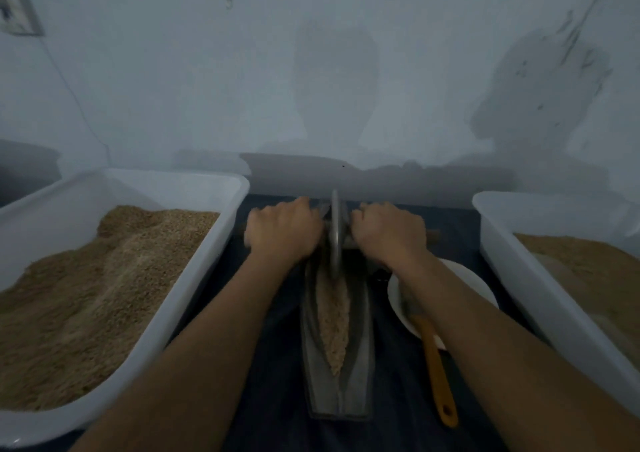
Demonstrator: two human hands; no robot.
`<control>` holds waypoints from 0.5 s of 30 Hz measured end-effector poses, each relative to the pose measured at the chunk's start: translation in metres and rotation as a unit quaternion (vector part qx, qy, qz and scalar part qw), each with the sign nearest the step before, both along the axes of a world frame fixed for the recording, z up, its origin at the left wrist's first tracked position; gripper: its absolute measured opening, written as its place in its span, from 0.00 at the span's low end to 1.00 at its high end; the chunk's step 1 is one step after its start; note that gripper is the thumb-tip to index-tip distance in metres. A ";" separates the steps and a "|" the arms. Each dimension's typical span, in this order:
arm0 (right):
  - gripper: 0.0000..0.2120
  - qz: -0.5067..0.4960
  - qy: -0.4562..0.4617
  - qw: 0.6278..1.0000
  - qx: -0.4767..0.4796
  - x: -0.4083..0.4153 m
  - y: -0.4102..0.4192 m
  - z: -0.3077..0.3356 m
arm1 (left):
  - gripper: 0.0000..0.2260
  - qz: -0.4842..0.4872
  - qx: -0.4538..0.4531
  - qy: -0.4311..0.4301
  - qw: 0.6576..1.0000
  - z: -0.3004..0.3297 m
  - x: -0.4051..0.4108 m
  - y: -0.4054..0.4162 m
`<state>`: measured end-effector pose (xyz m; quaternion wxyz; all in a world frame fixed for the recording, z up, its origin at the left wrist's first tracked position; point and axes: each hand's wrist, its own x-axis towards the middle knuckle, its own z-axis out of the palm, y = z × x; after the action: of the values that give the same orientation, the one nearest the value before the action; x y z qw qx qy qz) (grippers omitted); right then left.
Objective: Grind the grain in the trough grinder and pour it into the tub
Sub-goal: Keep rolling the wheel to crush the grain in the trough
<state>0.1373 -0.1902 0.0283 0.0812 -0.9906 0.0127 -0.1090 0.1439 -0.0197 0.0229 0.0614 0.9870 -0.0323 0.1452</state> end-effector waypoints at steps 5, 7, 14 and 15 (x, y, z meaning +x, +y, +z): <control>0.18 -0.002 0.050 0.999 -0.008 0.031 -0.011 0.000 | 0.14 0.013 -0.001 0.012 1.000 0.021 0.022 -0.022; 0.20 0.007 0.042 0.999 0.011 0.010 -0.014 -0.008 | 0.15 -0.001 0.052 -0.012 0.999 0.012 0.005 -0.019; 0.31 0.109 -0.109 0.988 -0.011 -0.102 -0.001 -0.018 | 0.23 -0.045 0.056 -0.032 0.997 -0.030 -0.103 0.025; 0.30 0.116 -0.123 0.986 -0.012 -0.110 -0.002 -0.019 | 0.24 -0.060 0.044 -0.048 0.996 -0.032 -0.112 0.028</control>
<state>0.0269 -0.1926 0.0096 0.0827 -0.9654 -0.1133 -0.2200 0.0320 0.0087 -0.0090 0.0253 0.9770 -0.1008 0.1864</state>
